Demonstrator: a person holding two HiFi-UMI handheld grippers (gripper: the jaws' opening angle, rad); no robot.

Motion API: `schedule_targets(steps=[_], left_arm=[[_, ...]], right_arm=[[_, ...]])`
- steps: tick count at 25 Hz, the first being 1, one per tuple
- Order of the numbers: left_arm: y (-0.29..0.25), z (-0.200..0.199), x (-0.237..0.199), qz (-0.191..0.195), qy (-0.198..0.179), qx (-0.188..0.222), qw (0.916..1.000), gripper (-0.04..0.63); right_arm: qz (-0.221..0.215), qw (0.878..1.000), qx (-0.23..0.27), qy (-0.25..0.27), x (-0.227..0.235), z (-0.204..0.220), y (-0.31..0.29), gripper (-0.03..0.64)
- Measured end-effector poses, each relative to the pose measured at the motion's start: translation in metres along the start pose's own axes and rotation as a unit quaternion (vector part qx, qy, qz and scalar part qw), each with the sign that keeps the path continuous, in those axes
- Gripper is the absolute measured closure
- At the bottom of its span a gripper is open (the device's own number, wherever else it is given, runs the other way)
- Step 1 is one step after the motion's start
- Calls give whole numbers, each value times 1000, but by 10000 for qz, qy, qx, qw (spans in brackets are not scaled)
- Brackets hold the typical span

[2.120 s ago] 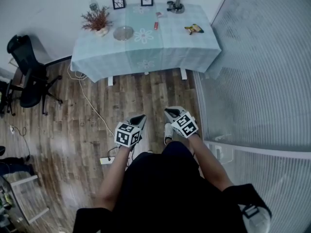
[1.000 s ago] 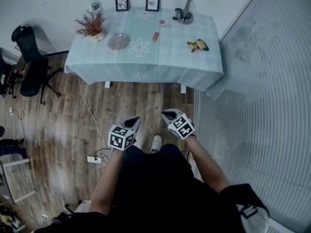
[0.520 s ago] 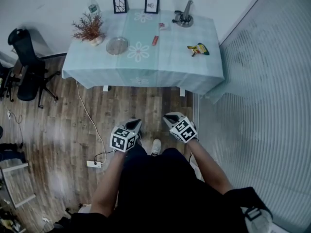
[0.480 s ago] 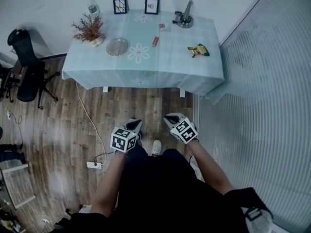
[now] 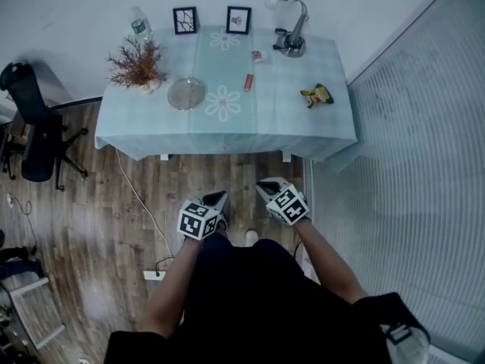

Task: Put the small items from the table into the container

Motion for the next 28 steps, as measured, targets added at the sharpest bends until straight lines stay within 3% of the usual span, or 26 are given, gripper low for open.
schedule_targets(steps=[12, 28], left_arm=[[6, -76, -90, 310, -332, -93, 9989, 592], [17, -101, -171, -178, 183, 30, 9997, 592]], right_arm=[[422, 9987, 29, -268, 34, -79, -57, 586], [279, 9994, 35, -200, 93, -122, -130, 586]])
Point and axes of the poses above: the fingertips, and each gripper's own axes: y backward along the fingers, x to its right, z out of its underside, the point moved 7 cm from there along y, backward along the fingers, and after that the axes turned 7 degrees about y, right-handed, at the moved point
